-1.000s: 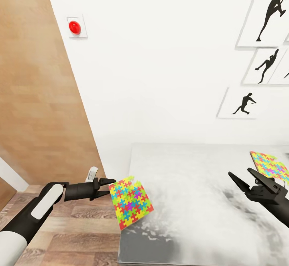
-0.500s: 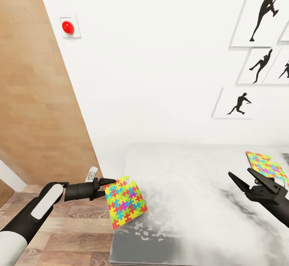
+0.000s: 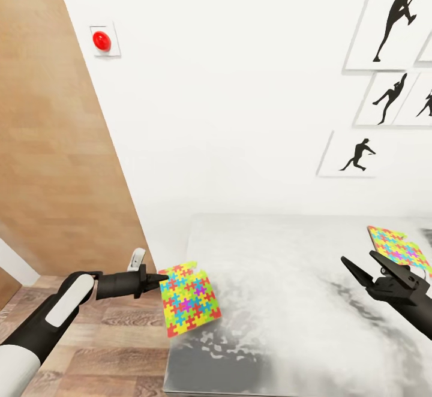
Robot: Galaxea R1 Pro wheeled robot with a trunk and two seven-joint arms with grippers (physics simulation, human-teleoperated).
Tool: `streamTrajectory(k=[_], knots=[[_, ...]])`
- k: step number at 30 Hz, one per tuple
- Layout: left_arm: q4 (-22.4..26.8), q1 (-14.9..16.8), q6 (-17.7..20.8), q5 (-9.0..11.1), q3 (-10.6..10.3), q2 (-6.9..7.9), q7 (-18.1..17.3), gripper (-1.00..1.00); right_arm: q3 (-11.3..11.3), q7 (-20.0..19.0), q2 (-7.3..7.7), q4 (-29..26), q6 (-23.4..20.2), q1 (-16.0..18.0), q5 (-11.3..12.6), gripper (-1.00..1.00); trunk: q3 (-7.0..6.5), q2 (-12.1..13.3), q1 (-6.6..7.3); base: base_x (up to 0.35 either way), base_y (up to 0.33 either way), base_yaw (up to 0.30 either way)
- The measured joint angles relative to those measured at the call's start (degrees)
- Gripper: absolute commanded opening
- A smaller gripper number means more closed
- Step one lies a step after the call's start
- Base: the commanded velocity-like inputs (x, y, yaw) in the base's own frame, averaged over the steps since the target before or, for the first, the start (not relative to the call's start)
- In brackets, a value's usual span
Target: Put all the toys in the child's room - the three board games (two on the bed and one on the table), the two jigsaw puzzles on the table, and the tennis ball on the table - inside the toy box on the table in the child's room.
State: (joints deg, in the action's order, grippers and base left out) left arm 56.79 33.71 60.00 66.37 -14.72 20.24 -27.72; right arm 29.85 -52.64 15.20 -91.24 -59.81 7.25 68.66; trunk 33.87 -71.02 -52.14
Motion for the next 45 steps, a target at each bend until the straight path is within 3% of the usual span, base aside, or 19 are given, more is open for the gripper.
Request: streamTrajectory(k=[4,13,21,24,27,30,34,38,45], knots=[[0.1,0.0,0.0,-0.6,0.0,0.01,0.0,-1.00,0.0,0.0,0.00,0.0,0.0,0.0,0.0,1.00,0.00,0.0,0.00,0.000,0.000,0.000],[0.2,0.0,0.0,-0.6,0.1,0.22,-0.2,-1.00,-0.2,0.0,0.00,0.0,0.0,0.0,0.0,1.00,-1.61,3.6,1.97,0.000,0.000,0.000],[0.3,0.0,0.0,-0.7,0.4,2.06,-0.5,-1.00,-0.2,0.0,0.00,0.0,0.0,0.0,0.0,1.00,-3.05,6.8,3.73,0.000,0.000,0.000],[0.3,0.4,0.0,-0.2,0.4,3.41,-0.6,-1.00,-0.2,0.1,0.05,0.0,0.0,0.1,-0.2,1.00,-3.59,8.0,4.39,0.000,0.000,0.000],[0.4,0.5,0.0,0.4,0.5,5.71,-2.2,-1.00,-0.2,0.4,0.08,0.0,0.0,0.1,-0.4,1.00,-4.13,9.2,5.05,0.000,0.000,0.000],[0.3,0.6,-0.1,1.4,0.5,8.11,-8.4,-1.00,-0.3,2.2,0.10,0.0,0.0,0.1,-0.7,1.00,-4.67,10.4,5.71,0.000,0.000,0.000],[0.3,0.6,-0.2,1.4,0.5,11.93,-17.9,-1.00,-0.3,8.1,0.03,0.0,0.0,0.1,-0.6,1.00,-5.39,12.0,6.59,0.000,0.000,0.000],[0.3,0.6,-0.2,1.2,0.4,14.60,-21.7,-1.00,-0.3,11.1,-0.25,0.0,0.1,0.1,-0.5,1.00,-6.10,13.6,7.47,0.000,0.000,0.000],[0.3,0.6,-0.2,1.2,0.2,15.50,-22.8,-1.00,-0.2,11.3,-0.87,0.0,0.1,0.1,-0.5,1.00,-7.36,16.4,8.98,-0.083,0.000,0.000]])
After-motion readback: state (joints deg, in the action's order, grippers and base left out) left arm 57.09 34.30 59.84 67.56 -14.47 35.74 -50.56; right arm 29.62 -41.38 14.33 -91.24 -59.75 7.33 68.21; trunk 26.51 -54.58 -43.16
